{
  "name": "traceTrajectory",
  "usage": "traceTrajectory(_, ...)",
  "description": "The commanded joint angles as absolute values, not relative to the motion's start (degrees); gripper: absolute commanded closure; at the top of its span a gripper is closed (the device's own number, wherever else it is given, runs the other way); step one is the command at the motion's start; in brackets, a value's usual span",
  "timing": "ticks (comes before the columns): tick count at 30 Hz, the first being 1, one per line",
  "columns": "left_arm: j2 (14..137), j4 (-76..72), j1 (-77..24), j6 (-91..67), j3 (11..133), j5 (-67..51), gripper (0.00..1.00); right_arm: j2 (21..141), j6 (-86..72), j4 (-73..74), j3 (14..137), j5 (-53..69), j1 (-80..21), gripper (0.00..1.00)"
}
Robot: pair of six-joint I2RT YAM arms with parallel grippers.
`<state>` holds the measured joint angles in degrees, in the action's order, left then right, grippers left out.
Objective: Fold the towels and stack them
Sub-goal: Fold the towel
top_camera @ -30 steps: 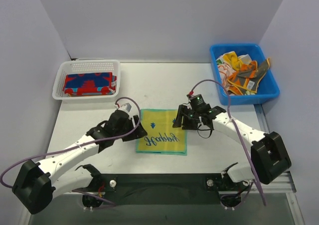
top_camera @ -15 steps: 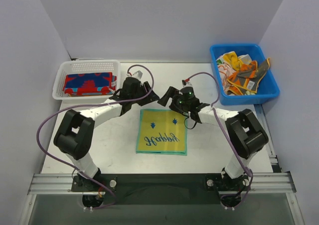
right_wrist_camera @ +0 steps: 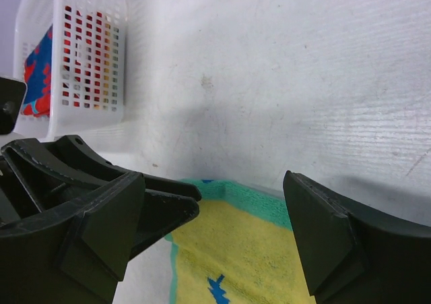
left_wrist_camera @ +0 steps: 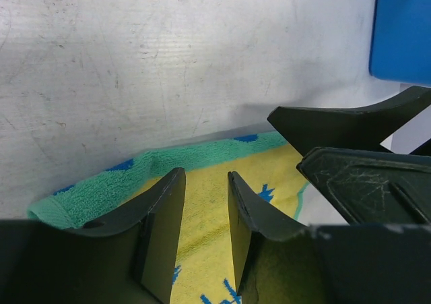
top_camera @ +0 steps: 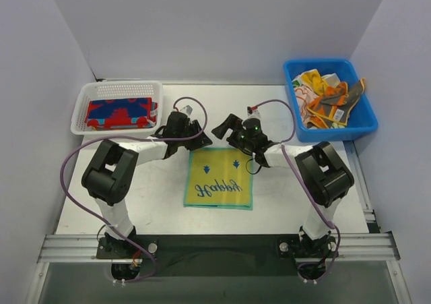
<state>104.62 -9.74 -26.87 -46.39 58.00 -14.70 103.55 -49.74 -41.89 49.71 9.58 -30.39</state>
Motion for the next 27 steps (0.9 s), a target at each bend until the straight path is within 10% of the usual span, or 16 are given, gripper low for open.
traceTrajectory(1,104.1,-14.0,-26.9,-47.8,59.3,-16.1,0.58,103.4,-51.2,-46.7,50.2,7.3,-30.5,0.14)
traceTrajectory(27,105.2,-14.9,-23.6,-51.4,42.4,-10.0,0.61,108.8,-57.9,-70.6,26.0,0.5,-24.4,0.13)
